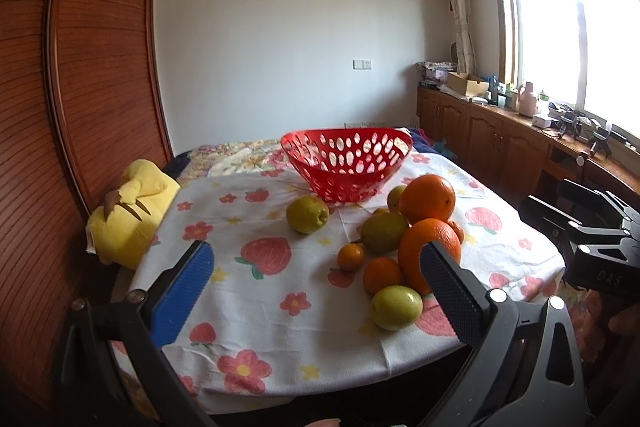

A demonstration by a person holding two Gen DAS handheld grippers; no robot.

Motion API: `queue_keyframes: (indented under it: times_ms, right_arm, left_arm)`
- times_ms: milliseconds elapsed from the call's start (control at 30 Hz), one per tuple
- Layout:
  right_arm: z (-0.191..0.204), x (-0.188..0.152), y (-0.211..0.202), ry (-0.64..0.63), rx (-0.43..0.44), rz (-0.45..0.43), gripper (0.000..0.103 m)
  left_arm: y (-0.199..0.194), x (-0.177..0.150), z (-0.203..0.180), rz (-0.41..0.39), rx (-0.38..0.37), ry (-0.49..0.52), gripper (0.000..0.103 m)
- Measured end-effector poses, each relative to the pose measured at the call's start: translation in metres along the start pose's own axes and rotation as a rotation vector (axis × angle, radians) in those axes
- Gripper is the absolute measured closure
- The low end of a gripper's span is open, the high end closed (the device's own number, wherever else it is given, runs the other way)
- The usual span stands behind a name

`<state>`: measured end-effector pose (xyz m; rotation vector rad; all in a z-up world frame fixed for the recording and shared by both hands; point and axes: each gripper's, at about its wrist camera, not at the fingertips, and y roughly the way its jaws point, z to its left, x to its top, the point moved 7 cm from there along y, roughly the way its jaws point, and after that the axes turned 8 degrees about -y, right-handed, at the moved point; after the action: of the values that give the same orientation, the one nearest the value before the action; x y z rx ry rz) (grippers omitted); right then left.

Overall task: Organize fruits
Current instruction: 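Grasp the green pear with the left tool while the right tool grasps the large orange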

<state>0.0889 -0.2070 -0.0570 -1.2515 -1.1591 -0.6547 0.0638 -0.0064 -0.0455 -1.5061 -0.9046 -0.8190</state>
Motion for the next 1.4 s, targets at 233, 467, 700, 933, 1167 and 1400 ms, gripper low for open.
queue_keyframes:
  times_ms: [233, 467, 700, 933, 1167, 1400]
  right_arm:
    - [0.000, -0.010, 0.013, -0.003, 0.017, 0.034, 0.000]
    - [0.004, -0.019, 0.026, -0.029, 0.039, 0.075, 0.001]
    - [0.007, -0.024, 0.035, -0.046, 0.070, 0.101, 0.004]
    - [0.007, -0.026, 0.045, -0.056, 0.097, 0.121, 0.011]
    - [0.007, -0.032, 0.054, -0.059, 0.097, 0.142, 0.012]
    - [0.005, -0.038, 0.059, -0.058, 0.095, 0.160, 0.012]
  left_arm:
    - [0.012, -0.011, -0.003, 0.041, -0.025, 0.004, 0.000]
    - [0.034, -0.030, -0.016, 0.115, -0.083, 0.020, 0.001]
    - [0.055, -0.045, -0.027, 0.177, -0.129, 0.044, 0.002]
    - [0.081, -0.062, -0.032, 0.239, -0.140, 0.041, 0.005]
    - [0.098, -0.070, -0.031, 0.247, -0.100, 0.063, 0.005]
    - [0.109, -0.077, -0.040, 0.287, -0.137, 0.068, 0.004]
